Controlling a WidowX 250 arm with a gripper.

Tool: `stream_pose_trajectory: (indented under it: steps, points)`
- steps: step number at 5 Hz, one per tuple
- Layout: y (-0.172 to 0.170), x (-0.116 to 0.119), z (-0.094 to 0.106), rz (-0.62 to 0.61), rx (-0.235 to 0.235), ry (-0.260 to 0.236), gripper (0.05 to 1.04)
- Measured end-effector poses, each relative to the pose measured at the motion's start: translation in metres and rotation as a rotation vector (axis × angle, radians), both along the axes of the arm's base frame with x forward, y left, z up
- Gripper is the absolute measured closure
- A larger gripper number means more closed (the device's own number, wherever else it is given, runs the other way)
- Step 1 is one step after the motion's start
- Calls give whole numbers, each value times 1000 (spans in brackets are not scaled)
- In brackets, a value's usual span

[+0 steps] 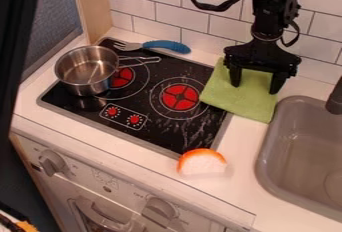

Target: Move the green cloth to the upper right corner of the stove

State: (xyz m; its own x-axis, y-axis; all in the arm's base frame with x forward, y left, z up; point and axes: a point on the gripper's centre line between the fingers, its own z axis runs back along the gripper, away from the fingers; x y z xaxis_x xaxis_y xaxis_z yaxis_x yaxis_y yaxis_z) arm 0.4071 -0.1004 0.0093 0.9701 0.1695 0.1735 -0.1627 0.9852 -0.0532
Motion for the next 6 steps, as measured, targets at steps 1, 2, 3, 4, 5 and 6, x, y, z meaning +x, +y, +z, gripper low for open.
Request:
stream_pose_trajectory:
  steps: [1,2,3,4,5,6]
  points:
    - [0,-6,2,6,-10,4,83]
    - [1,-12,4,17,-14,13,83]
    - [6,-22,21,55,28,-4,83]
    - [9,-27,37,71,25,-29,83]
    - [11,-33,59,87,8,-78,83]
    - [15,-39,75,103,4,-114,83]
